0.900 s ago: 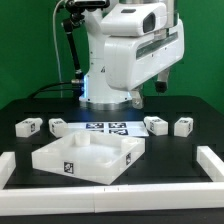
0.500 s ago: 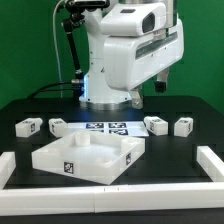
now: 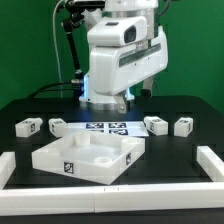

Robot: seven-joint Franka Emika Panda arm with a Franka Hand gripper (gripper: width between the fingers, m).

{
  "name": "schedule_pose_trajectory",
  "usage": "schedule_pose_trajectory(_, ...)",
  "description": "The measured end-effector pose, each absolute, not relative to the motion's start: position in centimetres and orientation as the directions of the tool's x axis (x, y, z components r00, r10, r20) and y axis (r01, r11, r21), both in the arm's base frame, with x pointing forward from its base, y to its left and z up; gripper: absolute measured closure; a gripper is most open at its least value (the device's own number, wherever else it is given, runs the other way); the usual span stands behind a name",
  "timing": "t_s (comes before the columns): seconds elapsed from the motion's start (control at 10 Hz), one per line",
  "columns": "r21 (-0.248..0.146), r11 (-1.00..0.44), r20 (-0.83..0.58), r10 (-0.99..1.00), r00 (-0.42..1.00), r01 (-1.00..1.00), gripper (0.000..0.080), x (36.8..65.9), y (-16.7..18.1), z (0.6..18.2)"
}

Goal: Assemble square table

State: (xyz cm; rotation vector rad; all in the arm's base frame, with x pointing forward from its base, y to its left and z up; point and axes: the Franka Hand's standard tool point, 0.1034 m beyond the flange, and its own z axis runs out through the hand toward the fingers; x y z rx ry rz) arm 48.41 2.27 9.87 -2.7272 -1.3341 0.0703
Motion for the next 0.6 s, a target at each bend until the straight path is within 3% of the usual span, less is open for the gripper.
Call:
schedule_pose_trajectory(0.2,-0.201,-0.618,0.002,0.776,0.631,0.760,0.0150,46.6,0.1,8.2)
schedule_pose_trajectory(0.5,-0.209,-0.613,-0.003,0.780,0.626,0.762,0.0150,44.6,-1.6,6.4)
schedule_pose_trajectory(0.6,-0.165,-0.632,0.005,0.768,0.641,0.758,0.0150,44.9,-1.7,6.3)
